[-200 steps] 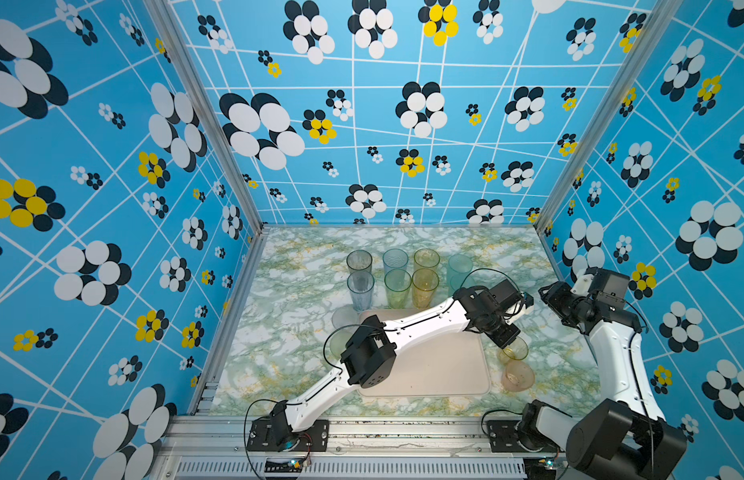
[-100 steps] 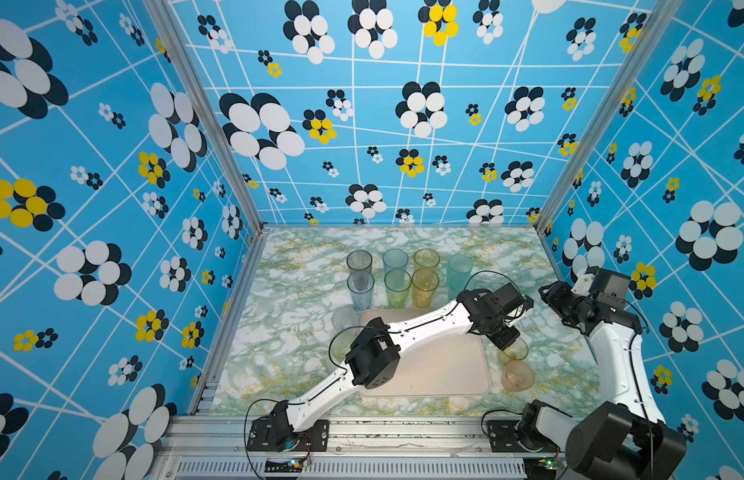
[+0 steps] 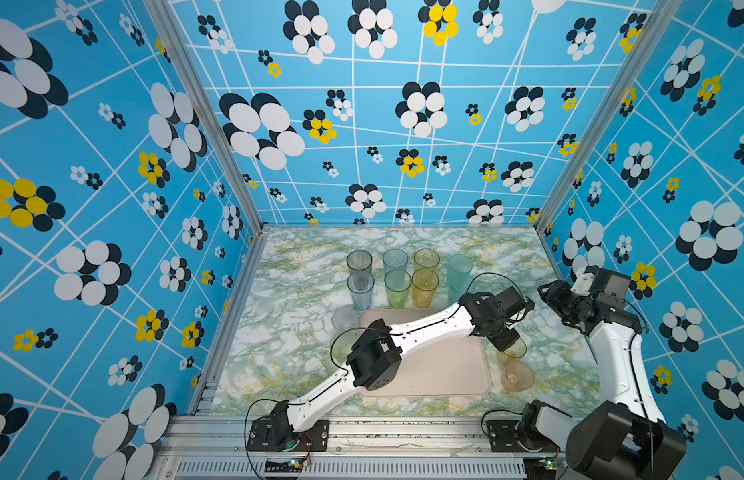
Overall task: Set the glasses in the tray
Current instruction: 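Close the left gripper on the rim of the amber cup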
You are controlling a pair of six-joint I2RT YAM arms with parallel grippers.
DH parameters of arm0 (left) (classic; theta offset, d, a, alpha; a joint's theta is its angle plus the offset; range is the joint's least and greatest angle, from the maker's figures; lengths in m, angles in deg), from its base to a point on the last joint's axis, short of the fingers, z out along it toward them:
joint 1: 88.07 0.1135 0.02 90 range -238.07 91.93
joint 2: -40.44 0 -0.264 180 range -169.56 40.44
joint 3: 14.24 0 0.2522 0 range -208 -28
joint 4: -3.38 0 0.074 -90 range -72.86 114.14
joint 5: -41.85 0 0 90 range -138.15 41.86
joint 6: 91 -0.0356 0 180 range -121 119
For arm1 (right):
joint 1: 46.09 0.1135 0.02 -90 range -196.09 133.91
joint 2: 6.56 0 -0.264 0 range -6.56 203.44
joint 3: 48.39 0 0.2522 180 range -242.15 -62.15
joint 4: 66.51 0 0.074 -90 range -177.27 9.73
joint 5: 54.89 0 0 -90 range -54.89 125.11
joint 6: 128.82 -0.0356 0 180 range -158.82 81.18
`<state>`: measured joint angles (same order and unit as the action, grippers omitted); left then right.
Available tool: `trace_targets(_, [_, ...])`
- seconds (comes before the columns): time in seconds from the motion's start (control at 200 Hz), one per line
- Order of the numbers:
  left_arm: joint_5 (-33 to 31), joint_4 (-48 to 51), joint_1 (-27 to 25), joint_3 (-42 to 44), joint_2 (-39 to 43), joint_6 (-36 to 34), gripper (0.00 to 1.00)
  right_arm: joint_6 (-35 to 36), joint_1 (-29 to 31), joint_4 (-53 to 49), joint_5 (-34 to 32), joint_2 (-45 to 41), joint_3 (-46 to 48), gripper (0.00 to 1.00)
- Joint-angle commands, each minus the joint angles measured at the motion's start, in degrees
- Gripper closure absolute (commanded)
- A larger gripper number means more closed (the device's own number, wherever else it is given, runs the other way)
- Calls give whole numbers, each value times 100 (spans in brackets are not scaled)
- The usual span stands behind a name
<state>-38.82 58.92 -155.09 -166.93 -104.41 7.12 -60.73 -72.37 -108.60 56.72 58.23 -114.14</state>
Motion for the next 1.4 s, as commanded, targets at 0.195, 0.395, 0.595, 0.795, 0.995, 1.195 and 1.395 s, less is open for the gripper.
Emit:
trace_targets(0.195, [-220,-467,-121,386,324,-206,76,20,-8,153,151,90,102,50])
trace_targets(0.395, [-369,-804,-127,868,710,-282,76,20,-8,171,195,86,105,50])
trace_targets(0.595, [-381,-1269,-135,1434,1147,-326,76,22,-8,188,221,98,128,50])
trace_targets(0.795, [-423,-1247,-171,1433,1232,-372,75,11,-8,188,256,79,121,50])
trace_targets(0.995, [-728,-554,-150,819,799,-451,72,20,-8,170,256,33,127,50])
trace_targets(1.195, [-728,-394,-127,503,573,-434,71,20,-4,186,251,11,119,50])
trace_targets(1.395, [-665,-261,-103,355,403,-412,69,20,-4,206,248,42,117,50])
